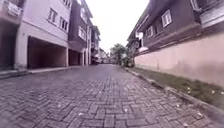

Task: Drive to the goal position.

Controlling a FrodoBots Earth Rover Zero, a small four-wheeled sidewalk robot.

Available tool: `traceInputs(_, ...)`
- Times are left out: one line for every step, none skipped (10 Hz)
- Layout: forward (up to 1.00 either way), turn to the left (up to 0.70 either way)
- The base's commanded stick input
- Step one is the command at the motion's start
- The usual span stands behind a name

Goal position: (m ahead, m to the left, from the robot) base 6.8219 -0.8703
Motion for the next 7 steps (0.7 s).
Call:
traceInputs(0.69, 0.03)
traceInputs(0.69, 0.03)
traceInputs(0.69, 0.03)
traceInputs(0.69, 0.03)
traceInputs(0.69, 0.03)
traceInputs(0.69, 0.03)
traceInputs(0.69, 0.03)
